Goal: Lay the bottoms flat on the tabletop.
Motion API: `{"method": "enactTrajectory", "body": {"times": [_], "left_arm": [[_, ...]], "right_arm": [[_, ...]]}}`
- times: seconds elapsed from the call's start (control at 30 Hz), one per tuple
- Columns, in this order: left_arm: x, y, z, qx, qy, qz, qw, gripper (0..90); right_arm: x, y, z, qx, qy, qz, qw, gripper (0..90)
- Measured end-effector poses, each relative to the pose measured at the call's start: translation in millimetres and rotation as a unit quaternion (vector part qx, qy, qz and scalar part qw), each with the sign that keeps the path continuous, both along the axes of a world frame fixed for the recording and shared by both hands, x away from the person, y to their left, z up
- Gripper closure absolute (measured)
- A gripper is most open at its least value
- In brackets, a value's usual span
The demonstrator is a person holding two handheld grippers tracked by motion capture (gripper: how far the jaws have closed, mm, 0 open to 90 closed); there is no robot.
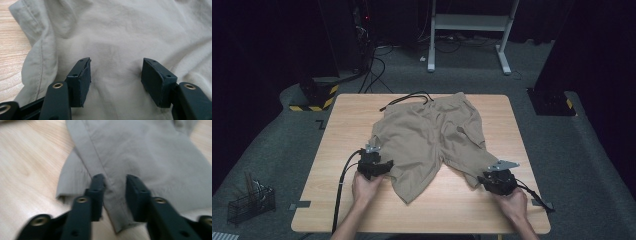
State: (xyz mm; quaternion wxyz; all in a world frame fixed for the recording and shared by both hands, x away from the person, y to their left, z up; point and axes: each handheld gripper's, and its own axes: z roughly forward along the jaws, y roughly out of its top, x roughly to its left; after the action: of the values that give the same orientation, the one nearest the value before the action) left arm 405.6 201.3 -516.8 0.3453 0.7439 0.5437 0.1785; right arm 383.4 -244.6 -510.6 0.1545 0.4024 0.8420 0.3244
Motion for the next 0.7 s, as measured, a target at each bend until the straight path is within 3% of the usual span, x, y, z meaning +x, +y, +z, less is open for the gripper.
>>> {"method": "enactTrajectory", "body": {"times": [0.07,0.1,0.13,0.3,0.4,0.47,0.53,0.57,0.6,0.63,0.7], "left_arm": [[-5.8,-3.8,-5.4,0.018,-0.031,-0.003,0.9994,40.8],[-9.7,-6.9,-8.9,0.032,-0.050,-0.005,0.9982,40.8],[-12.2,-9.9,-9.5,0.044,-0.056,-0.001,0.9974,40.8],[-11.9,-10.9,-9.7,0.040,-0.055,0.008,0.9977,41.0],[-11.9,-11.0,-9.7,0.041,-0.055,0.008,0.9976,40.9],[-11.9,-11.2,-9.7,0.041,-0.055,0.009,0.9976,40.9],[-12.0,-11.2,-9.6,0.042,-0.055,0.009,0.9976,40.9],[-12.1,-11.2,-9.6,0.042,-0.055,0.009,0.9976,40.9],[-12.1,-11.2,-9.6,0.041,-0.055,0.009,0.9976,40.9],[-12.1,-11.2,-9.6,0.042,-0.055,0.009,0.9976,40.9],[-12.1,-11.1,-9.6,0.042,-0.055,0.009,0.9976,40.9]], "right_arm": [[5.8,-0.1,1.3,0.004,0.003,-0.008,1.0000,88.6],[6.2,0.9,2.8,0.002,-0.004,-0.009,0.9999,89.2],[5.5,1.4,6.0,0.001,-0.010,-0.010,0.9999,89.4],[-8.7,4.0,45.9,0.033,-0.055,-0.005,0.9979,89.5],[-21.4,20.9,74.7,0.044,-0.082,0.033,0.9952,89.4],[-26.0,36.4,80.2,0.053,-0.080,0.064,0.9934,89.4],[-23.5,54.1,68.6,0.081,-0.036,0.101,0.9910,88.9],[-21.1,63.5,56.6,0.072,-0.014,0.111,0.9911,88.6],[-19.6,72.7,43.2,0.045,-0.002,0.116,0.9922,86.8],[-18.1,79.8,30.2,0.026,0.010,0.120,0.9923,80.5],[-18.2,84.5,15.8,0.017,0.013,0.116,0.9931,69.3]]}}
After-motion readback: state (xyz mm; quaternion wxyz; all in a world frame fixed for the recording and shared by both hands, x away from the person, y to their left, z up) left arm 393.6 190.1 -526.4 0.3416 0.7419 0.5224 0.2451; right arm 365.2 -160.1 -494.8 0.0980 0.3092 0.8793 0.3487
